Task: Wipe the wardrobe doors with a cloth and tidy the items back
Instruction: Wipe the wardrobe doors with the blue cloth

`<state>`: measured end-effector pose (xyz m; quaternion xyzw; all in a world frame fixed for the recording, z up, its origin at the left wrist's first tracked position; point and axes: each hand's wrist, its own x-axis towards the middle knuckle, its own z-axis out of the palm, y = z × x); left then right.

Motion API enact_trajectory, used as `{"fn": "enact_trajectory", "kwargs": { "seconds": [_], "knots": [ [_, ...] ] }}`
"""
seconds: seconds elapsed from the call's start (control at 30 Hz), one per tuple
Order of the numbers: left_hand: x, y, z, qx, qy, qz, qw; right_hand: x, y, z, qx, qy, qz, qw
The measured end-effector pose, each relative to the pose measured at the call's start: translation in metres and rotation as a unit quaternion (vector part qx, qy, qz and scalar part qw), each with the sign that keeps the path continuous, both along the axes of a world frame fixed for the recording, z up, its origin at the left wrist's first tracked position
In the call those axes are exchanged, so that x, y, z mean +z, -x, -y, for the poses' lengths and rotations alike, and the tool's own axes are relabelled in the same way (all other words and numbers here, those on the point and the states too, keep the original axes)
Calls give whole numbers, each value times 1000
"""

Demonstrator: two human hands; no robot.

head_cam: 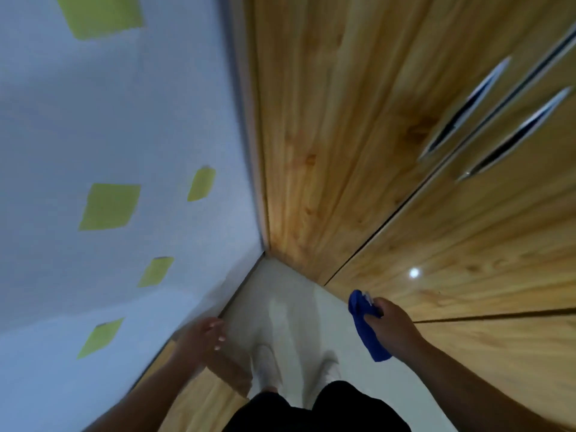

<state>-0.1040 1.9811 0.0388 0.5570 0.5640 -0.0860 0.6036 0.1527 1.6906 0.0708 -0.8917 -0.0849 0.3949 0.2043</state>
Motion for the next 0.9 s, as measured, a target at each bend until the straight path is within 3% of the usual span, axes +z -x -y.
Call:
{"fn": "enact_trajectory", "kwargs": {
  "seconds": [0.2,0.37,0.67,0.9],
  "knots": [
    [7,-62,-1,-24,50,12,998,-1,10,47,-110,-14,-9,994],
    [36,-103,33,-85,-8,-11,996,3,8,68,-152,-32,-18,988],
    [118,-168,42,-130,-109,114,979,80,-17,31,-142,-156,51,976],
    [220,-194,13,-159,-197,243,936,191,-37,-30,-147,-312,86,935]
  ]
}}
